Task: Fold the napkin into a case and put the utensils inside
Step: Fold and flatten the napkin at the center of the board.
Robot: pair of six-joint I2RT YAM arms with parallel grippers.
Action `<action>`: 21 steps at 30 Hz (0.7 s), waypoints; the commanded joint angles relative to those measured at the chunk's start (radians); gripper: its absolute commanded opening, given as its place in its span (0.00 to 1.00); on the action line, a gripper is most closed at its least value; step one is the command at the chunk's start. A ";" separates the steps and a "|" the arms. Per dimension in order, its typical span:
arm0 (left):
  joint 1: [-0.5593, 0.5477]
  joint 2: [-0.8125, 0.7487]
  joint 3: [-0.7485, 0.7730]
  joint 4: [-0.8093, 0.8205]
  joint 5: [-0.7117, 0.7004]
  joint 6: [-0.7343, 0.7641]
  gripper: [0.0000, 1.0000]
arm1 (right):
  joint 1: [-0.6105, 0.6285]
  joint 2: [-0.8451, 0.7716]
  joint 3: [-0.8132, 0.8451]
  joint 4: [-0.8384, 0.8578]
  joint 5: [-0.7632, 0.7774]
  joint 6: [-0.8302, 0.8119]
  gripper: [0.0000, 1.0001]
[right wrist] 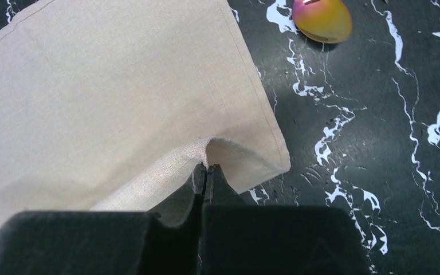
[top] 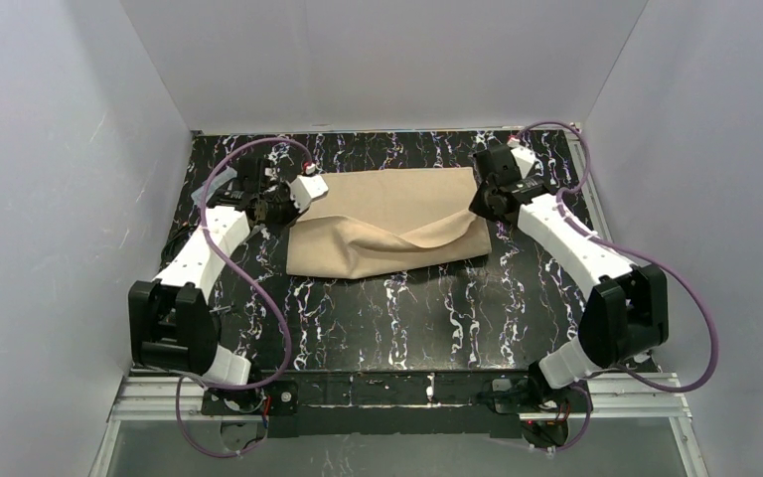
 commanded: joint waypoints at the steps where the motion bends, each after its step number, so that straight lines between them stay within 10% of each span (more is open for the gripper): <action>1: 0.005 0.049 0.047 0.067 -0.045 -0.026 0.00 | -0.006 0.058 0.079 0.050 -0.028 -0.024 0.01; 21: 0.017 0.257 0.193 0.216 -0.135 -0.027 0.00 | -0.081 0.314 0.302 0.094 -0.079 -0.024 0.01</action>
